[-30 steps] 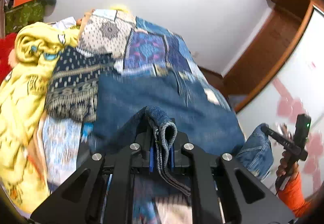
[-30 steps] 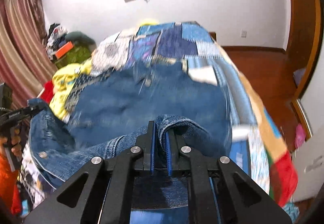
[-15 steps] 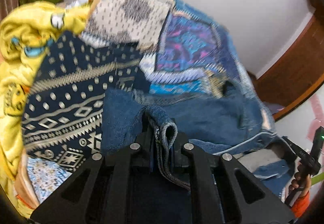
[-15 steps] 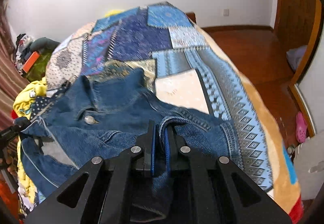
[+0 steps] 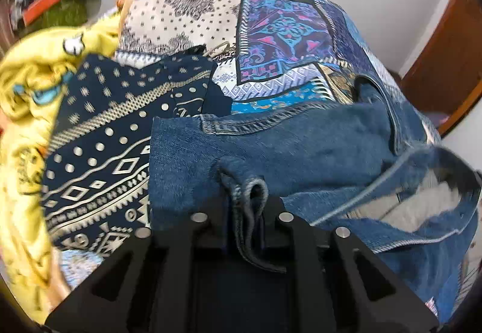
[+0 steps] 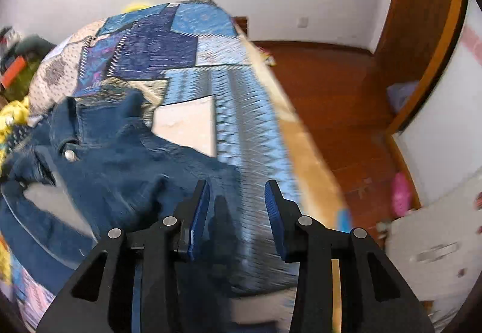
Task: Fold large clothes
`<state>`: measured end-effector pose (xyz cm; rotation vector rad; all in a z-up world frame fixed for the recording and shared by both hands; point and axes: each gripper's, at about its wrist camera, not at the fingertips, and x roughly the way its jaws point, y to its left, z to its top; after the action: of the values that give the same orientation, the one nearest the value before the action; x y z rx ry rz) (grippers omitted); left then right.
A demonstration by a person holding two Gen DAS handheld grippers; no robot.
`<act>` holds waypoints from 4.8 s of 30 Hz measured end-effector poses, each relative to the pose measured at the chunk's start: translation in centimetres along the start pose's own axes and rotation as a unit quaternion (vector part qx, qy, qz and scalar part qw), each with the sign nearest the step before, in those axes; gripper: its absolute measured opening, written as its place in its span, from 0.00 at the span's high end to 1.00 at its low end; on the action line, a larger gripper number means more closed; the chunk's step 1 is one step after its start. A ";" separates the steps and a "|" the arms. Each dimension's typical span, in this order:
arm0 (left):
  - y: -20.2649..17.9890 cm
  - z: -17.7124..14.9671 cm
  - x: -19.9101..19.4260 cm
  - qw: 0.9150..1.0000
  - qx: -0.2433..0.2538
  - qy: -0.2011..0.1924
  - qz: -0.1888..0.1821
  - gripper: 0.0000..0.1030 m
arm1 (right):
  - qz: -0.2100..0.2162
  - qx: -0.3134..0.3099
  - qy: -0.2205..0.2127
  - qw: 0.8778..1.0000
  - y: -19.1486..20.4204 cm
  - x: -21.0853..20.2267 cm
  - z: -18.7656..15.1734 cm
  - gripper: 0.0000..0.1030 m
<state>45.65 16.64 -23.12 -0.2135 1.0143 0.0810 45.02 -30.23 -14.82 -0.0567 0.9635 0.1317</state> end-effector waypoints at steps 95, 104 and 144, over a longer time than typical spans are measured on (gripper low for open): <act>0.7 -10.5 -8.5 0.997 0.037 -0.064 -0.005 0.15 | -0.041 -0.103 0.014 0.994 7.8 -0.9 -6.4 0.15; 5.1 -11.8 -12.3 0.994 -0.052 -0.087 0.033 0.15 | -0.020 -0.086 -0.004 0.996 6.9 -3.6 -6.3 0.15; 4.4 -7.8 -8.6 0.921 -0.255 -0.185 -0.228 0.88 | 0.093 -0.128 0.034 0.987 16.1 -2.2 -6.6 0.09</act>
<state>33.86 19.52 -20.36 -0.8750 0.5271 -0.0422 36.20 -15.20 -16.65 -0.2085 1.0158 0.4279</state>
